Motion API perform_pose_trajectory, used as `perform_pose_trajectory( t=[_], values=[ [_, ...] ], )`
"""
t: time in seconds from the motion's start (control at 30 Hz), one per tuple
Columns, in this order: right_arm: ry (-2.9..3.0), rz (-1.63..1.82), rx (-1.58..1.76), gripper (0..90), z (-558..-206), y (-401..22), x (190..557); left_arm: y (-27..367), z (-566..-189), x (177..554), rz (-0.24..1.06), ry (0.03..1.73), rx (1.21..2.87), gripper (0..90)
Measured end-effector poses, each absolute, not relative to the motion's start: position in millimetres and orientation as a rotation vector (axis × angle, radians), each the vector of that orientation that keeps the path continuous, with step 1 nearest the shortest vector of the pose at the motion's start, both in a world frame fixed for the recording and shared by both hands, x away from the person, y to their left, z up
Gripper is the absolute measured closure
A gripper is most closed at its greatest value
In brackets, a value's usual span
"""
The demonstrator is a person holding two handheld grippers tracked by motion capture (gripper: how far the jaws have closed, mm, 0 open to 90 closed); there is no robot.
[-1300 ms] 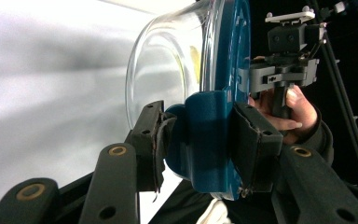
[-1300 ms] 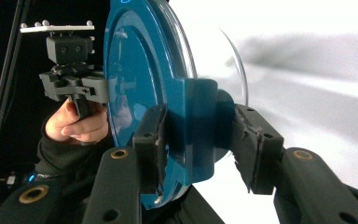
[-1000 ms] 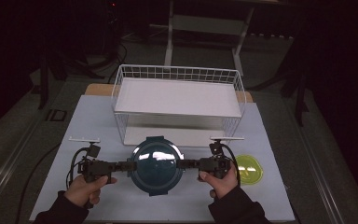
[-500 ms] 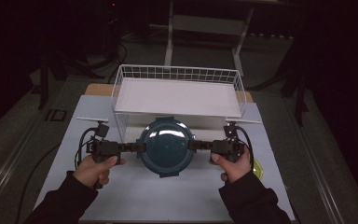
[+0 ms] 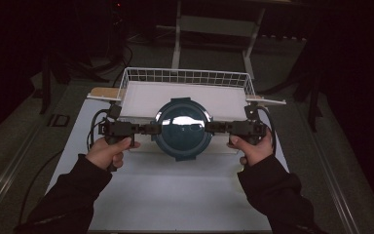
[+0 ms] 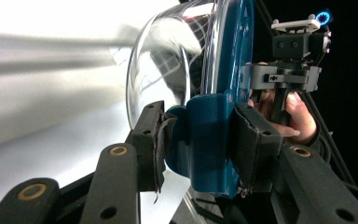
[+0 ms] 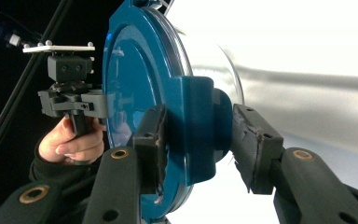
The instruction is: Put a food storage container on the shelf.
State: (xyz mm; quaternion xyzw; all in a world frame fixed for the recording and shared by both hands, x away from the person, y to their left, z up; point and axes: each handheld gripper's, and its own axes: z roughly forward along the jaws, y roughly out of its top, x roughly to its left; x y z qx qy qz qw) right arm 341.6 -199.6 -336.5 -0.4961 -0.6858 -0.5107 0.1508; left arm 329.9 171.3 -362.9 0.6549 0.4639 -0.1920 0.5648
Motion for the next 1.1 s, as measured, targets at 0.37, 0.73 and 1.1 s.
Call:
perform_pose_trajectory(
  t=[0.37, 0.73, 1.1],
  values=[
    [-1.947, -1.522, -1.477, 56.5, -310.7, -209.9, 374.5, 160.6, -338.9, 379.3, -0.449, 1.056, 1.532, 56.8],
    [-1.887, -1.505, -1.577, 56.5, -305.6, -220.0, 405.1, 149.8, -340.9, 419.8, -0.495, 1.078, 1.51, 56.5],
    [-1.813, -1.464, -1.64, 55.0, -314.4, -219.6, 422.0, 151.0, -352.3, 442.0, -0.556, 1.119, 1.461, 55.1]
  ],
)
